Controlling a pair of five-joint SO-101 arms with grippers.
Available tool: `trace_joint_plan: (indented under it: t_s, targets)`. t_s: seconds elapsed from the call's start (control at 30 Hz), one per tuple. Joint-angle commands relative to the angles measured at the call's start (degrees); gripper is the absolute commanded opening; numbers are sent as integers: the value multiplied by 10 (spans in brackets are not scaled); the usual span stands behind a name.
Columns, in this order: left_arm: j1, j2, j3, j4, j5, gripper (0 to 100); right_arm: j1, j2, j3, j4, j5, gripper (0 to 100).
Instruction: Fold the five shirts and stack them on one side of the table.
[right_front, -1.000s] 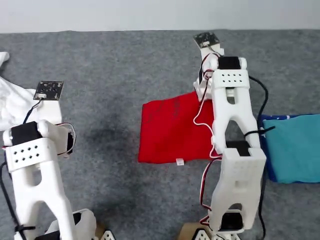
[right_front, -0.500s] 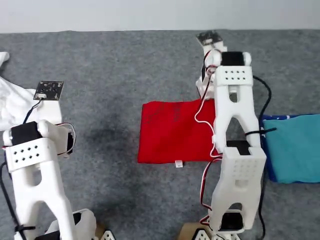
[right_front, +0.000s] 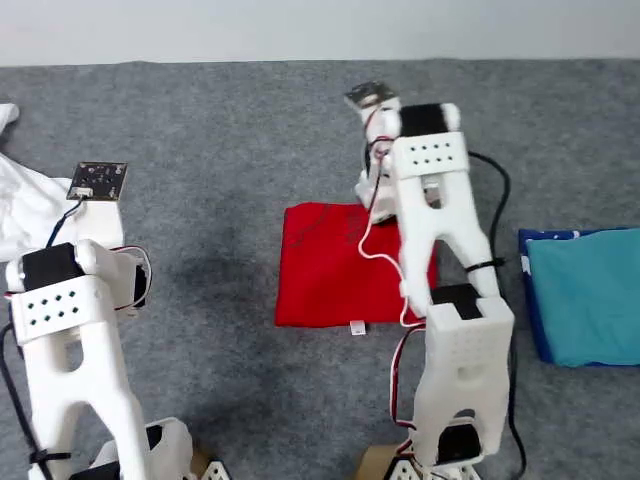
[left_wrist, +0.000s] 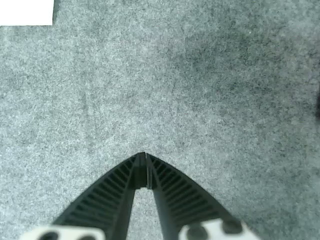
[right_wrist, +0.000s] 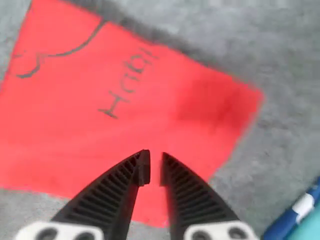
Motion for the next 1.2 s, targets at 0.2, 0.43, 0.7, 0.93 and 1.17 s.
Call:
trace_joint_plan:
  t_s: [0.2,0.43,0.7,0.93,1.17]
  targets:
    - [-2,-12,-1,4,-3,3,44,140,-1,-36,5,9]
    - [-2,-12,-1,3,-4,3,16,124,-50,-28,3,9]
    - [-2,-15,-6,3,-4,3,-22,26,-83,26,3,36]
    - [-4,-16,-6,3,-52,3,12,-65,37,26,-52,236]
    - [-2,-12,-3,3,-51,3,52,-64,103,15,-64,300]
